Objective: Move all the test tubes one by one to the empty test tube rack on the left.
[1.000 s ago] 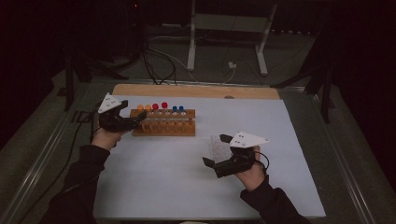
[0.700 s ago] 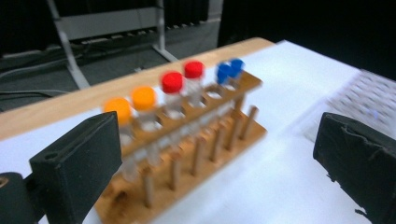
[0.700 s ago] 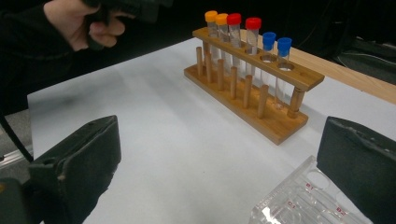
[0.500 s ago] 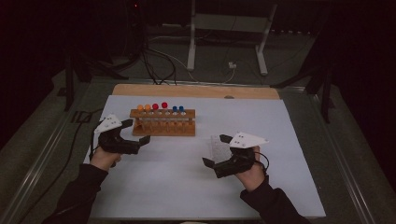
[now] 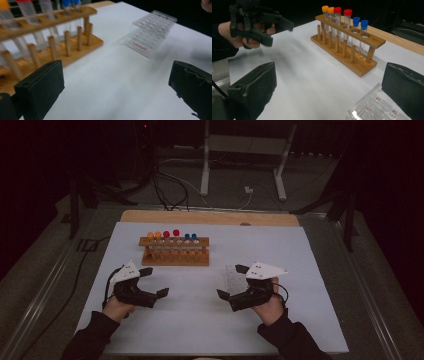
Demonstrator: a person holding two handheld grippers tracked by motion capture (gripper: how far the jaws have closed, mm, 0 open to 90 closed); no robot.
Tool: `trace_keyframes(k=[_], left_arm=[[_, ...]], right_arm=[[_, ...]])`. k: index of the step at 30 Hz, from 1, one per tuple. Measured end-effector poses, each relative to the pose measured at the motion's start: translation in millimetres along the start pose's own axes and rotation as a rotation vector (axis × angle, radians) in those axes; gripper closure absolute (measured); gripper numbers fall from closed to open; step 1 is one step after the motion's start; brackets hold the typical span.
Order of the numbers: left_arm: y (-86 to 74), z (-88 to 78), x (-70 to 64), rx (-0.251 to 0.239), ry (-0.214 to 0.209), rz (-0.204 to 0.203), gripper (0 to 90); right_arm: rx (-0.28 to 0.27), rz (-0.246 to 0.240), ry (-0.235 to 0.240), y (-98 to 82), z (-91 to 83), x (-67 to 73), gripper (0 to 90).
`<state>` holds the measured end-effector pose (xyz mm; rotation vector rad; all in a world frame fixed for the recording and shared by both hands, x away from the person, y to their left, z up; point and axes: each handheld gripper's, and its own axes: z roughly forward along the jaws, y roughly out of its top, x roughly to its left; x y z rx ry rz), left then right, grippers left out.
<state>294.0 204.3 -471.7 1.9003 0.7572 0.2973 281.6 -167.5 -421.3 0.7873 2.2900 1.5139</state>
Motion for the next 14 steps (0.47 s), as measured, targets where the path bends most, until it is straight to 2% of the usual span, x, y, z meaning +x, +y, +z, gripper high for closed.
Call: trace_keyframes(k=[5, 8, 14], left_arm=[[-10.4, 4.0, -6.8, 0.001, -0.014, 0.018, 1.0], [-14.5, 7.0, -10.4, 0.018, -0.013, 0.03, 1.0], [-12.3, 8.1, -13.9, 0.009, -0.018, 0.042, 1.0]], right_arm=[[-0.002, 0.003, -0.001, -0.5, -0.5, -1.3, 0.0], [0.0, 0.001, 0.001, -0.6, -0.1, -1.1, 0.0], [0.0, 0.0, 0.003, -0.9, 0.1, -0.3, 0.0]])
